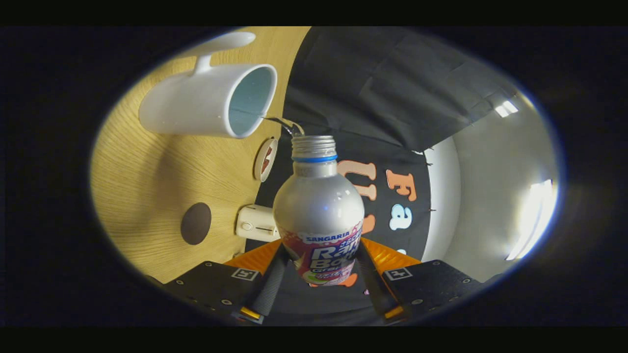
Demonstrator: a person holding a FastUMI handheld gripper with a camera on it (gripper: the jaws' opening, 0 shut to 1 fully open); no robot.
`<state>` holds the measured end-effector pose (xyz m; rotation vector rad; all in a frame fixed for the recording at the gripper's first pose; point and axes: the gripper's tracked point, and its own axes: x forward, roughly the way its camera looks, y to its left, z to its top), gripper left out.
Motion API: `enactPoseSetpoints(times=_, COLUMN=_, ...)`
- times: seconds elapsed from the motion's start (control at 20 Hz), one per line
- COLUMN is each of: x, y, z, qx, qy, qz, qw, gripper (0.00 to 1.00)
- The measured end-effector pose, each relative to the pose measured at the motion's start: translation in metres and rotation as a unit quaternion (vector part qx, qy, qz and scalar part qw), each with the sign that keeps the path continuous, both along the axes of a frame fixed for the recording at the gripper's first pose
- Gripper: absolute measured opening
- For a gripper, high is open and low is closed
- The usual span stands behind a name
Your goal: Take the bottle from table, then pour the juice into the cup, finally place the bottle on the coaster
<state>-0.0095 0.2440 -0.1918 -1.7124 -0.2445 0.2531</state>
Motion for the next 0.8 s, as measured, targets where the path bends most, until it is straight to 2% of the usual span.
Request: enactPoseSetpoints(times=0.8, x=0.0013, y=0.0081, z=-0.0001, qx=-0.03, qy=0.009, qz=0.029, qw=0.999, gripper=0.77)
